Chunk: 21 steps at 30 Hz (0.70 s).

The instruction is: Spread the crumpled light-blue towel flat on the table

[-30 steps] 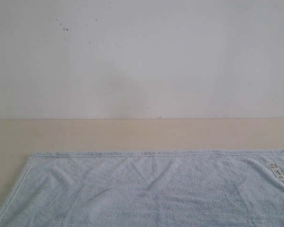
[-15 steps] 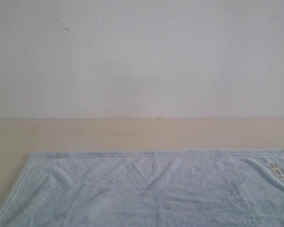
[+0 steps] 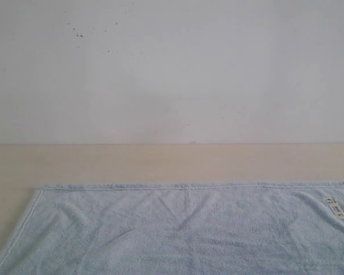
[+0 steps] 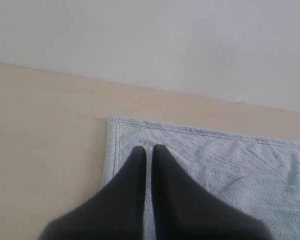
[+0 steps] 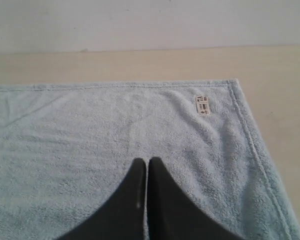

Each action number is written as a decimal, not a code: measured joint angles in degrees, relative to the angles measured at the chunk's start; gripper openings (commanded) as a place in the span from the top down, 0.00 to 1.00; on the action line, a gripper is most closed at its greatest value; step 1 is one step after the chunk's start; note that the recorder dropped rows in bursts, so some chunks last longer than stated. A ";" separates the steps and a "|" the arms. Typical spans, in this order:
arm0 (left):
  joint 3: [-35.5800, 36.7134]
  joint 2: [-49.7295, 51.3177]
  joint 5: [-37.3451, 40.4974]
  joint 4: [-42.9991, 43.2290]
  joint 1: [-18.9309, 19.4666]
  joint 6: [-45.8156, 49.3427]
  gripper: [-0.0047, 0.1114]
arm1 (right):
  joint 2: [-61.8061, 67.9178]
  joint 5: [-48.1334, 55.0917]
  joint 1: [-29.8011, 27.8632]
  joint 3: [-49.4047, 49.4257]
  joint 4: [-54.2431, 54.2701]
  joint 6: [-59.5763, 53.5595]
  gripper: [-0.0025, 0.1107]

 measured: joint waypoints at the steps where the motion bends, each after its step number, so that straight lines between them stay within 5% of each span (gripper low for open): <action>1: 0.00 0.00 0.00 0.00 0.00 0.00 0.92 | 0.00 0.07 -0.62 0.00 0.74 -1.52 0.97; 7: 0.00 0.00 0.00 0.00 0.00 0.00 0.92 | 0.00 0.31 -3.77 0.00 3.74 -14.37 0.97; 21: 0.00 0.00 0.00 0.00 0.00 0.00 0.92 | 0.00 0.31 -4.15 0.00 4.36 -16.08 0.97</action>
